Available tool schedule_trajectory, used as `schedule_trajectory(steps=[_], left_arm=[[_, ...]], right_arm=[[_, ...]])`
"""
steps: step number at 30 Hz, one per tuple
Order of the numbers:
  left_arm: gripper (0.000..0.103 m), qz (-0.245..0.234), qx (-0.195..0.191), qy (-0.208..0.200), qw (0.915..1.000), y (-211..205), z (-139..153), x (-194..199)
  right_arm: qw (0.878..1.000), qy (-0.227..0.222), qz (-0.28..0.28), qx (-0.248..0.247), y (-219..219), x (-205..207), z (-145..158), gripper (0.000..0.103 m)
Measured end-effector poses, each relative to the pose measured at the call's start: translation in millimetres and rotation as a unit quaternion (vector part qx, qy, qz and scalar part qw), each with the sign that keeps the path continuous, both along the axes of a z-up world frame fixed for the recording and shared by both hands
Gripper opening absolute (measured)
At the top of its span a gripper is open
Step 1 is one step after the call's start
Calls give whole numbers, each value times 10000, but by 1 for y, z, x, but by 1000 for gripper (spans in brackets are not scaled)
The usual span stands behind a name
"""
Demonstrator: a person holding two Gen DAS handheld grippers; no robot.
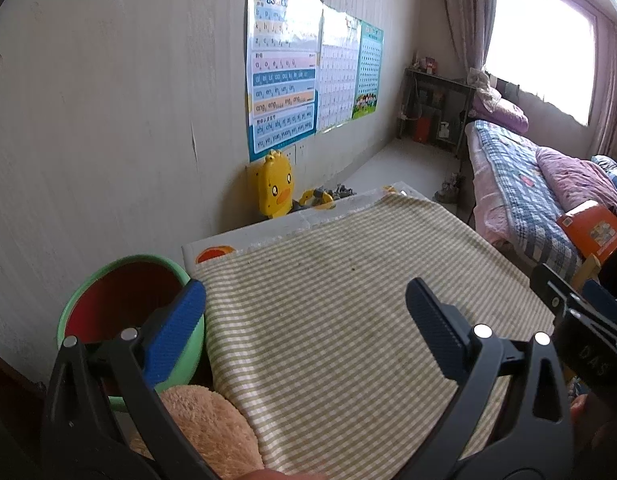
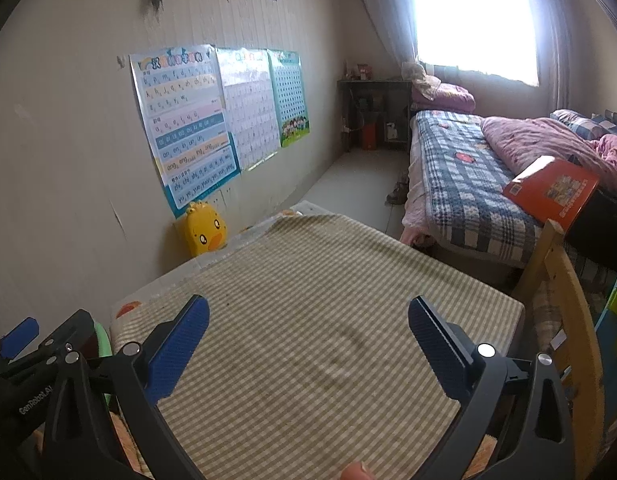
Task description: Collect trash
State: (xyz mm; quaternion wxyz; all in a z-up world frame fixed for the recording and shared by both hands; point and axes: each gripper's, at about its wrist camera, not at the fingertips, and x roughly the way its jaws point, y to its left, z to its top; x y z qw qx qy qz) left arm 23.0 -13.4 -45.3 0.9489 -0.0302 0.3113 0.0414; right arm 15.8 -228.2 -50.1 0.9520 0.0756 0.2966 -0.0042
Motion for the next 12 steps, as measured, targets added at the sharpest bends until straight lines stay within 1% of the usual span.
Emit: schedule_trajectory(steps=[3,4,5,7,9,11,12], left_arm=[[98,31,47,57,10000,-2,-8,3],[98,47,83,73,9999,-3,-11,4],[98,54,113,85,9999,-3,-14,5],[98,42,139,151,9998,-2,-20,10],[98,39,134,237,9996,3,-26,13],[98,100,126,278,9995,8,-31,14],[98,126,113,305,9994,12,-33,15]], right_arm=[[9990,320,-24,305,-10,11,-20,96],[9977,506,-95,452,-17,18,-33,96],[9967,621,-167,490,-23,25,-44,96],[9961,716,-348,386,-36,39,-62,96],[9952,748,-614,170,-54,60,-79,96],[9923,849,-895,87,-81,89,-98,96],[9923,849,-895,87,-81,89,-98,96]])
